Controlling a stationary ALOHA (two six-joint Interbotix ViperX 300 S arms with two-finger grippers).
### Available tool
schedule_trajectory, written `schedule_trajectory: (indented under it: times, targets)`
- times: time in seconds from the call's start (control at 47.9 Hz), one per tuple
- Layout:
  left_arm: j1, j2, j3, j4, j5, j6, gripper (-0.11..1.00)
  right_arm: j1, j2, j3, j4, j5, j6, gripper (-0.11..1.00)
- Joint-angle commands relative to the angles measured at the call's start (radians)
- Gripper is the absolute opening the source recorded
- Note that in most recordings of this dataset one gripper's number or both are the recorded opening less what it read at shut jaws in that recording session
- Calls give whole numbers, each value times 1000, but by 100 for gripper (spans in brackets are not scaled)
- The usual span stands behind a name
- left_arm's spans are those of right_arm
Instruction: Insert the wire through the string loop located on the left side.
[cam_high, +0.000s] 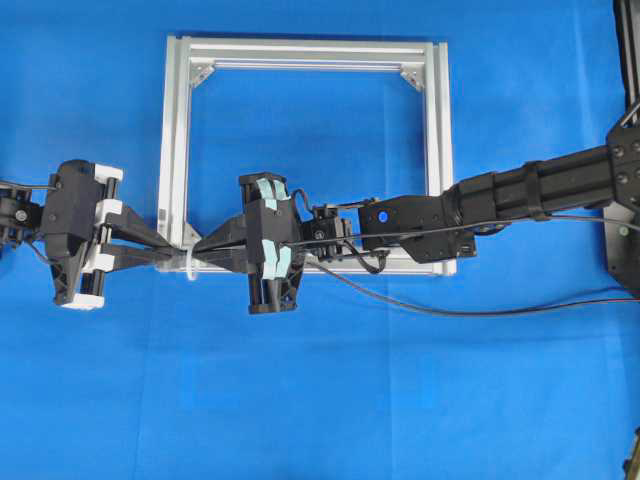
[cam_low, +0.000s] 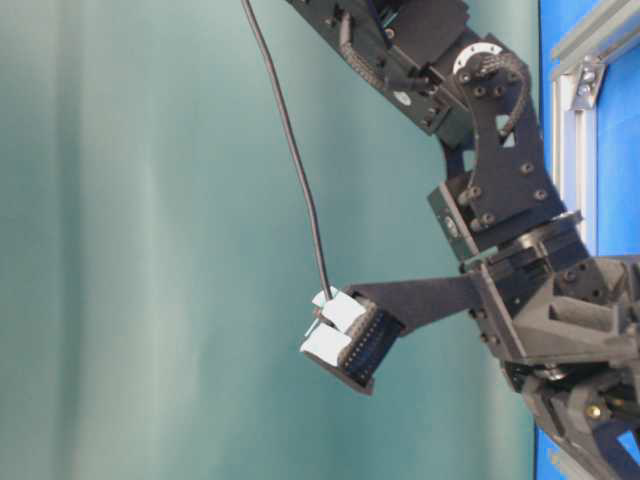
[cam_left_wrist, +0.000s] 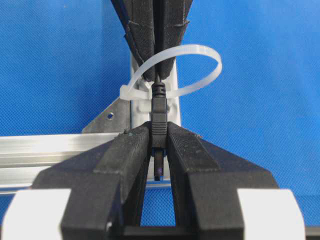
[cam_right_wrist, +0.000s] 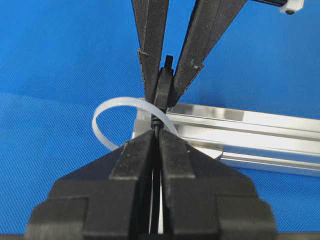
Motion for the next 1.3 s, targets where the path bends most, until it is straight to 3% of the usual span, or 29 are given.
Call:
schedule_trajectory:
  times: [0.0,0.084,0.251,0.334,0.418,0.856,1.044,1.274]
  targets:
    - [6,-6,-18,-2,-5,-2,8,6,-21,-20,3,-2,2,11]
    - [6,-8,-18,-2,-5,-2,8,6,-21,-18,6,0,6,30]
    - [6,-6,-18,-2,-5,-2,8,6,-23,-20,11,25,6,81]
    - [6,-6,-18,-2,-5,-2,8,6,-26,-18,14,28,6,95]
    - [6,-6,-18,-2,-5,-2,8,6,-29,-17,12,26,6,91]
    - [6,-34,0,-2,15,-3,8,8,-81,9,11,28,3,93]
    - [6,-127,23,-2,115,-11,8,11,-100,25,11,28,2,93]
    - [6,-307,60,-2,318,-14,8,11,-106,29,9,28,2,93]
